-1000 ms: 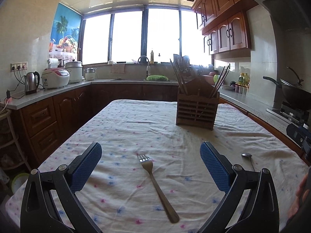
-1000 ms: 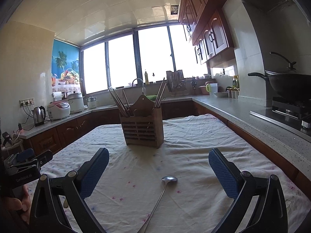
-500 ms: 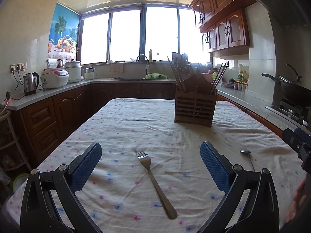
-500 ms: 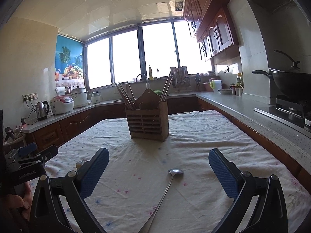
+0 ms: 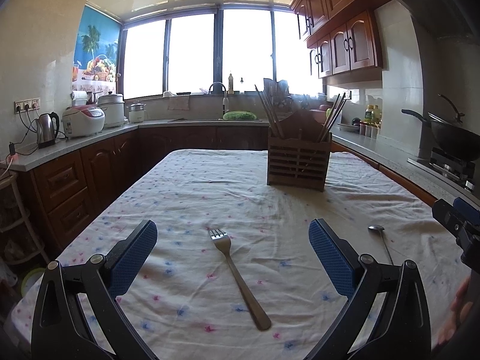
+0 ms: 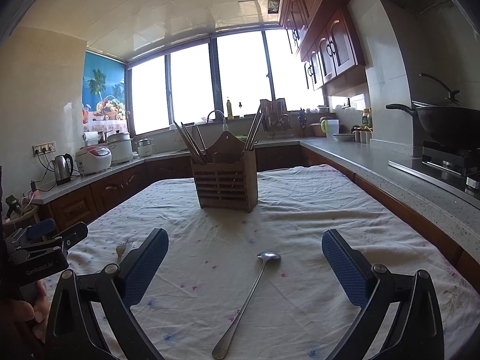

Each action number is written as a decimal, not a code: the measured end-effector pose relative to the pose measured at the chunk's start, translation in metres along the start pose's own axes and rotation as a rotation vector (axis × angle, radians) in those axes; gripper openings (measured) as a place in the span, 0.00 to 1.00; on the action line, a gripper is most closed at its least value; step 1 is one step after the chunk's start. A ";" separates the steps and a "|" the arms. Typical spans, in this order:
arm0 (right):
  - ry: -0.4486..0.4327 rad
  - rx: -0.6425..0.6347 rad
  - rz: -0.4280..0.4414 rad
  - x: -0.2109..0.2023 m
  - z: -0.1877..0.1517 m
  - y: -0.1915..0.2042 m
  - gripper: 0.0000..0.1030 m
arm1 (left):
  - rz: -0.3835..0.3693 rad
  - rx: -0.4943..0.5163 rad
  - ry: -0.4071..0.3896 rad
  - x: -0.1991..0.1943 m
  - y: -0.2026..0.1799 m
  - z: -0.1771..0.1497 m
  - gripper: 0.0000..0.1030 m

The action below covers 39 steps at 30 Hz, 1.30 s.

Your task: Organize utensils

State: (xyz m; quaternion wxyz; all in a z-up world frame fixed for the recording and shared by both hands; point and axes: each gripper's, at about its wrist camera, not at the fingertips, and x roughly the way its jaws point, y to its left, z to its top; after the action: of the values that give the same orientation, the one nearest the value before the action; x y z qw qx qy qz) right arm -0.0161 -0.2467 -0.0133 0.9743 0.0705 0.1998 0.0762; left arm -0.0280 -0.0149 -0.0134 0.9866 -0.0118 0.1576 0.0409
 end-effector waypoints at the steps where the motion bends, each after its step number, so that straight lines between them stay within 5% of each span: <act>1: -0.001 0.000 -0.001 0.000 0.000 0.000 1.00 | 0.003 0.001 -0.001 -0.001 0.000 0.000 1.00; 39: -0.013 -0.009 -0.027 -0.003 0.000 -0.003 1.00 | 0.014 0.034 -0.006 -0.002 -0.004 -0.001 1.00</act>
State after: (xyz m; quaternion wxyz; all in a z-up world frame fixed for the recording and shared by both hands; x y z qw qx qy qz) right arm -0.0190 -0.2499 -0.0130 0.9769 0.0637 0.1938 0.0634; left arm -0.0299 -0.0188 -0.0139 0.9868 0.0060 0.1553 0.0453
